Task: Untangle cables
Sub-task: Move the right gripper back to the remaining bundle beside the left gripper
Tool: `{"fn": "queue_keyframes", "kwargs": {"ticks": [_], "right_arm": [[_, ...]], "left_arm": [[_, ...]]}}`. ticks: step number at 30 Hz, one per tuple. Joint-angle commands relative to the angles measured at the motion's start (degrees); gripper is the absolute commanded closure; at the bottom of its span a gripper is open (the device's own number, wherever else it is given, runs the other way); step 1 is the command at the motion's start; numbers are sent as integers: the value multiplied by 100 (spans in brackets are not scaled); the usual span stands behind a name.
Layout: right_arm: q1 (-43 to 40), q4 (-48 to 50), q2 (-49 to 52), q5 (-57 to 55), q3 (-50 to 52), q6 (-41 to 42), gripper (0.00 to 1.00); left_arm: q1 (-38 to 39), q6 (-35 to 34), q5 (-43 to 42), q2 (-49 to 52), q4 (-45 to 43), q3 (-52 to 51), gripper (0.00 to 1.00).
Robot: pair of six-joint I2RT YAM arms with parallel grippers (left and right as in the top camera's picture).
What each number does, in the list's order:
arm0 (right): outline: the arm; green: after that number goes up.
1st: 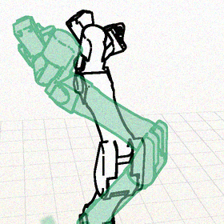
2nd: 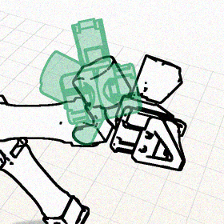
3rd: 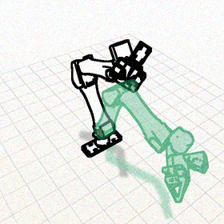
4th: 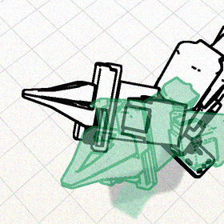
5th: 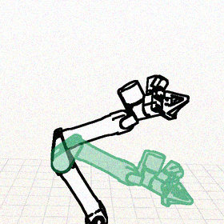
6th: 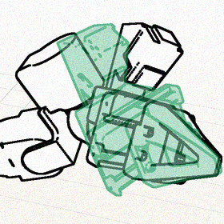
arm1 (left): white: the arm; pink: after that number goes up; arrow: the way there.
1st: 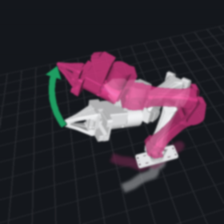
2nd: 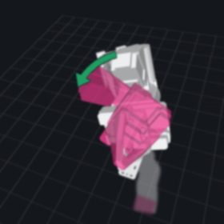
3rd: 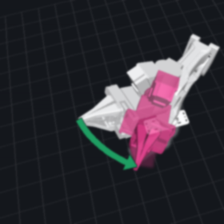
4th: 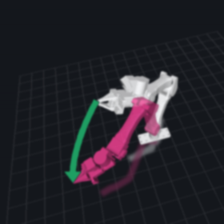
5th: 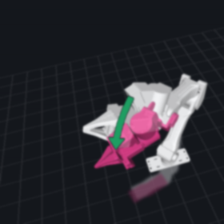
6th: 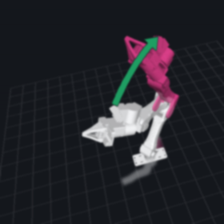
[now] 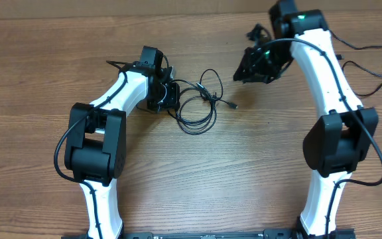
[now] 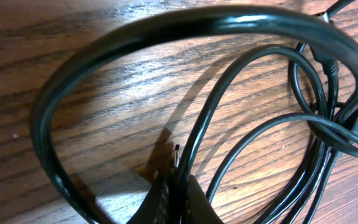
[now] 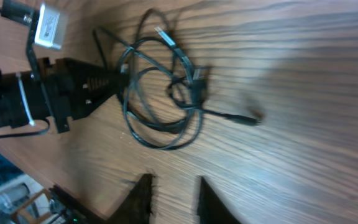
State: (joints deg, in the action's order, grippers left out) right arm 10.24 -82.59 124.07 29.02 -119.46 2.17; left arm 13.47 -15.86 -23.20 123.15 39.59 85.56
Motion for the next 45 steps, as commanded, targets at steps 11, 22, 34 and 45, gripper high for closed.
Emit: {"fn": "queue_keyframes", "kwargs": {"ticks": [11,22,34,45], "right_arm": [[750,610,-83,-651,-50,-2,41],[907,1027,-72,-647,411,2,43],[979,2256,-70,-647,1626,879,96],[1027,3338,-70,-649,2363,1539,94]], "left_arm": [[-9,175,-446,105,44,-20,76],[-125,730,-1449,-234,254,-15,66],[-9,-229,699,-232,328,-17,57],[-22,1211,-2256,-232,214,-15,63]]}}
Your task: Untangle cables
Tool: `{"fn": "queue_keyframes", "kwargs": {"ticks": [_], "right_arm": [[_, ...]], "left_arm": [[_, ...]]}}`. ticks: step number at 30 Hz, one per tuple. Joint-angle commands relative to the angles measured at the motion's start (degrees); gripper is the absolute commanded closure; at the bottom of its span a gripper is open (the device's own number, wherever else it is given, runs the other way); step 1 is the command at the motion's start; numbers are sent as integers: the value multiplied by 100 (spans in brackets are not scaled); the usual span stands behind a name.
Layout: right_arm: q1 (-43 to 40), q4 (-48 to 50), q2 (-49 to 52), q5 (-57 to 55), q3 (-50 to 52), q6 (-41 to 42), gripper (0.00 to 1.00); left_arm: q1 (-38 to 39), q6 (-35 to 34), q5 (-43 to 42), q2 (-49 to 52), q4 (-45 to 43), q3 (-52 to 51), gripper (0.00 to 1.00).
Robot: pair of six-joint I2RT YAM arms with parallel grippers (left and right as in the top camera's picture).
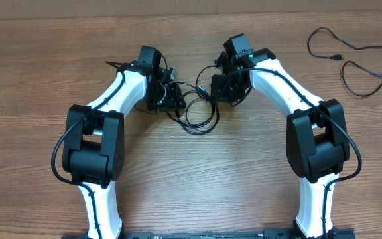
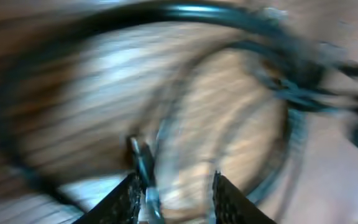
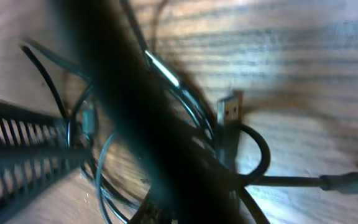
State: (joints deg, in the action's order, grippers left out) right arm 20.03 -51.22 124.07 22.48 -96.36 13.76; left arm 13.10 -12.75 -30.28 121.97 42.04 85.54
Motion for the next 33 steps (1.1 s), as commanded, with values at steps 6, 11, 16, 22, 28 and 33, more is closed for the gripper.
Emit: {"fn": "queue_keyframes", "kwargs": {"ticks": [6,11,16,22,28,33], "right_arm": [[55,494,-70,0,52,730,86],[55,511,-68,-7,52,758,85],[70,511,-68,-236,52,1392,85],[247,389,-68,-894,52,2079,80],[479,313,-68,-1521,52,2549,81],[476,118,-68,-1550,52,2544,80]], "left_arm": [[31,1021,-1681,-114,-76,-15,65],[160,273,-201,-114,-109,-15,73],[315,74,131,-114,-129,-15,72],[385,70,229,-114,-149,-15,72],[387,70,284,-114,-146,-15,72],[387,72,286,-114,-146,-15,72]]}}
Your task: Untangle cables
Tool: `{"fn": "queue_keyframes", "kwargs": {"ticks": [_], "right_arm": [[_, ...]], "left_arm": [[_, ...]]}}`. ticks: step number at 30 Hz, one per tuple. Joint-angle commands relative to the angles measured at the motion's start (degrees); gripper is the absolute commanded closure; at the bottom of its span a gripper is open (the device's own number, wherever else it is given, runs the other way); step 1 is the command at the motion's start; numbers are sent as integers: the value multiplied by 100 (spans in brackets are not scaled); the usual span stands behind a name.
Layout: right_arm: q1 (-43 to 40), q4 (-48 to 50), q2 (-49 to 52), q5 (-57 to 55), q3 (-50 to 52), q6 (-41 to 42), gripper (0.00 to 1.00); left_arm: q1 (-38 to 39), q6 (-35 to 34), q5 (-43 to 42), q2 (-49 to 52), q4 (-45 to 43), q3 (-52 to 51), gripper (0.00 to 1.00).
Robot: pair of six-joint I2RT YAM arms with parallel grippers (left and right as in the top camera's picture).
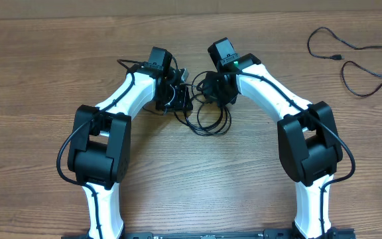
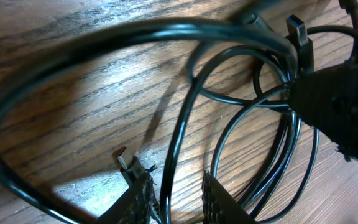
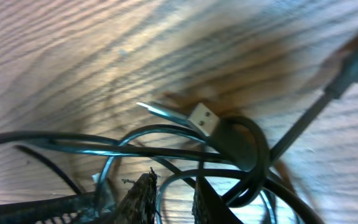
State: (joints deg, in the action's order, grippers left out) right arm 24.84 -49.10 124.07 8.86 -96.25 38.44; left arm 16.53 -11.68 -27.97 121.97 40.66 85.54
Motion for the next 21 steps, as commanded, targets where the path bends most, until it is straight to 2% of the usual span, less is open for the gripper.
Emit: {"fn": "queue_keyframes", "kwargs": {"ticks": [1,2,11,16,18,21], "right_arm": [[-7,-184,-68,-280,42,76,75],[-39,-328,-68,-444,42,74,71],[-350,-1084,-72,-431,-166,-293,71],[-350,-787,-70,-431,-157,-35,72],[-323,-699,-70,-433,-157,192,76],[-317,-713,-70,-433,-133,188,78]], "left_arm": [[42,-35,55,-114,-9,-15,72],[42,-35,52,-114,-9,-15,72],[44,-35,52,-114,-11,-15,72],[44,-35,52,-114,-11,-15,72],[44,-35,52,-114,-9,-15,72],[44,-35,52,-114,-9,-15,72]]}}
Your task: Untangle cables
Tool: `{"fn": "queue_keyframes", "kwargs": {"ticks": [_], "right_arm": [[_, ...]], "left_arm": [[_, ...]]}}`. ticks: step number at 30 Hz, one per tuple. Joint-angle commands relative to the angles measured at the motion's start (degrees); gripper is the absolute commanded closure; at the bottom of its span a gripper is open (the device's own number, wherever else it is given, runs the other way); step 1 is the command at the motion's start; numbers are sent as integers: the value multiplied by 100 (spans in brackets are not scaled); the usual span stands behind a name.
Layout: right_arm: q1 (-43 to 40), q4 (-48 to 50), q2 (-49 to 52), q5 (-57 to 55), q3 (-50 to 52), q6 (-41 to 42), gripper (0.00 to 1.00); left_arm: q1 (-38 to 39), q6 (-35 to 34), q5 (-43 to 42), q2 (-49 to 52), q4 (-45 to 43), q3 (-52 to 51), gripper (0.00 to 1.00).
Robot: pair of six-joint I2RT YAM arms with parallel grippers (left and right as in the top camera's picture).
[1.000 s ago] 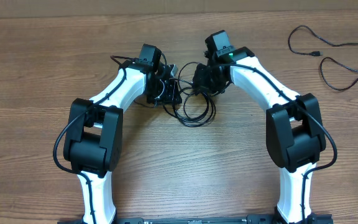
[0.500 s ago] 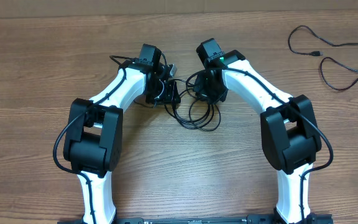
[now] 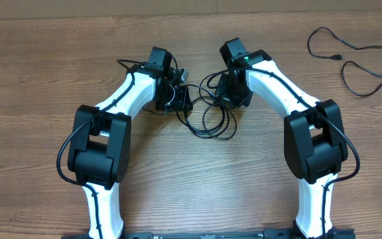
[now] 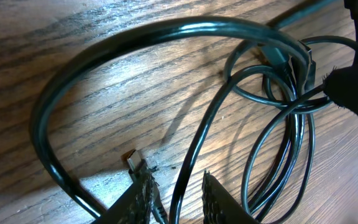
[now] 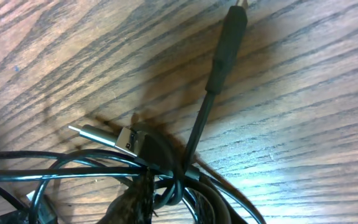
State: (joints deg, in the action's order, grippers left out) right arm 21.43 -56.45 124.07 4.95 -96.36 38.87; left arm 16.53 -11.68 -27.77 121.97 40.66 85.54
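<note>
A tangle of thin black cables (image 3: 209,113) lies on the wooden table between my two arms. My left gripper (image 3: 180,99) sits low at its left edge. In the left wrist view the left gripper (image 4: 178,186) is open, with one strand (image 4: 191,168) running between its fingers untouched and a thick loop (image 4: 73,81) arching over. My right gripper (image 3: 232,94) is at the tangle's upper right. In the right wrist view the right gripper (image 5: 166,194) is shut on a knot of strands beside a silver USB plug (image 5: 128,138). A second plug (image 5: 229,37) points away.
A separate black cable (image 3: 353,56) lies in loose curves at the table's far right corner. Both white arms reach in from the near edge, with bare wood between them and in front of the tangle.
My right gripper has shifted slightly right and closed on the knot by the USB plug. The tangle's loops have shifted right with it. The left gripper stays open in place.
At first the left gripper was shut on a strand at the tangle's left while the right arm hung far off to the right. The right gripper then came to the tangle and the left opened. Now the right is shut on the knot.
</note>
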Motion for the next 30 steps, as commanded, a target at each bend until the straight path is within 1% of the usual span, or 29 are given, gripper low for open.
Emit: {"fn": "queue_keyframes", "kwargs": {"ticks": [1,2,4,5,6,12,16,25,26,27,28,29,30], "right_arm": [[24,15,-70,-42,-103,144,78],[24,26,-70,-42,-61,146,79],[24,66,-70,-42,17,144,83],[24,94,-70,-39,50,144,88],[24,116,-70,-39,52,144,90],[22,170,-70,144,50,144,90],[17,177,-70,391,50,142,96],[17,151,-70,437,50,111,96],[13,149,-70,466,46,-4,96],[-4,146,-74,728,-2,-466,96],[-24,146,-74,916,-35,-713,96],[-92,96,-76,1421,-127,-1113,96],[-129,55,-76,1631,-168,-1257,96]], "left_arm": [[44,-35,33,-114,-9,-15,72],[44,-37,33,-114,-11,-15,72],[44,-37,33,-114,-11,-15,72],[44,-35,33,-114,-11,-15,72],[44,-37,33,-114,-11,-15,72],[44,-37,33,-114,-11,-15,72],[44,-37,33,-114,-13,-15,72],[44,-35,33,-114,-13,-15,71],[44,-35,33,-114,-11,-15,72],[44,-35,33,-114,-11,-15,72],[44,-35,33,-114,-11,-15,72],[44,-35,33,-114,-11,-15,72],[44,-35,33,-114,-11,-15,72]]}}
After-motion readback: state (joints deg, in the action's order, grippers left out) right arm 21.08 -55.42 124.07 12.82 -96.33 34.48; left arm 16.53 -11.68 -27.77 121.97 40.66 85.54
